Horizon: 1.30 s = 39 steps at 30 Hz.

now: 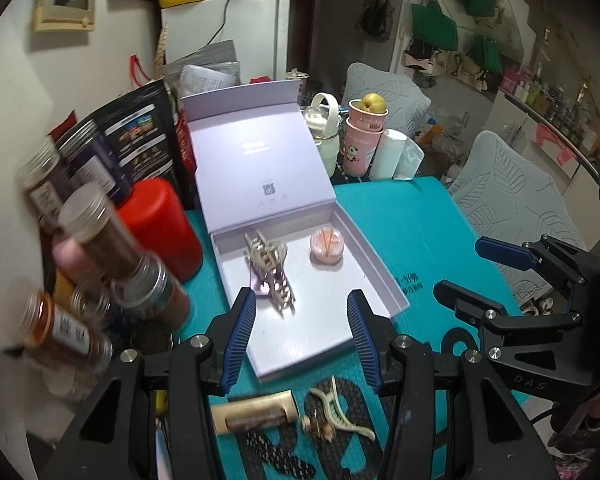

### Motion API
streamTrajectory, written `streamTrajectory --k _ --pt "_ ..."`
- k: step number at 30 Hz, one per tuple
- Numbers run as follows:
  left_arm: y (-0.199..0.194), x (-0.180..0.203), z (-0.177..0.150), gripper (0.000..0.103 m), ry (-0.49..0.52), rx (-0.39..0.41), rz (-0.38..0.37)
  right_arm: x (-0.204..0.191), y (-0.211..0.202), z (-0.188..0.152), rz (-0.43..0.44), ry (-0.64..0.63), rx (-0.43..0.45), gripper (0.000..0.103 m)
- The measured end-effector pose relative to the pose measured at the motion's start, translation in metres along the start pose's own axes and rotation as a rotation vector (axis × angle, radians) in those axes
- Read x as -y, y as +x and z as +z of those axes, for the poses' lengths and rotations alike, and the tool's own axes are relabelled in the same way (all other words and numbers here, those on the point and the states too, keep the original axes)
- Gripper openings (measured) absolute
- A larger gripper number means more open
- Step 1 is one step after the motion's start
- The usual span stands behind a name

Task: Organize rigid objects
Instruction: 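Withdraw both tools from the box back toward the remaining clips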

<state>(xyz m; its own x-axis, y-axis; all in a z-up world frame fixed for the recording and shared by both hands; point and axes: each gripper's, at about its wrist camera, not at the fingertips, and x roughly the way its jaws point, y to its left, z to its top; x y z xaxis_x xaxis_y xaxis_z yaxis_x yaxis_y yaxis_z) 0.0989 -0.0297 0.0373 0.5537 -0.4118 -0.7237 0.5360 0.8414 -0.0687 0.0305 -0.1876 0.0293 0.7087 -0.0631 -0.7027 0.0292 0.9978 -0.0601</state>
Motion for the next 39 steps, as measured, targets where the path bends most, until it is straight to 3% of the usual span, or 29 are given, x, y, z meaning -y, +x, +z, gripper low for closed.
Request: streamTrajectory --k 14,20,26,32,39 --pt "-0.049 0.01 -0.065 0.047 -0.098 0.015 0.111 -0.022 -0.03 -0.042 0.097 -0.055 -0.001 0.069" --pt "-0.068 0.014 -0.091 0.047 -0.154 0.046 0.242 -0.027 -0.039 -0.068 0.149 -0.071 -0.023 0.07" --pt "-0.066 0.014 -0.112 0.047 -0.222 -0.01 0.243 -0.025 -0.041 -0.091 0.188 -0.072 -0.044 0.07" --pt "-0.058 0.024 -0.135 0.072 -0.245 -0.038 0.255 -0.025 -0.035 -0.107 0.208 -0.078 -0.081 0.07" --pt "-0.047 0.023 -0.16 0.074 -0.299 -0.084 0.264 -0.029 -0.018 -0.12 0.241 -0.088 -0.154 0.07"
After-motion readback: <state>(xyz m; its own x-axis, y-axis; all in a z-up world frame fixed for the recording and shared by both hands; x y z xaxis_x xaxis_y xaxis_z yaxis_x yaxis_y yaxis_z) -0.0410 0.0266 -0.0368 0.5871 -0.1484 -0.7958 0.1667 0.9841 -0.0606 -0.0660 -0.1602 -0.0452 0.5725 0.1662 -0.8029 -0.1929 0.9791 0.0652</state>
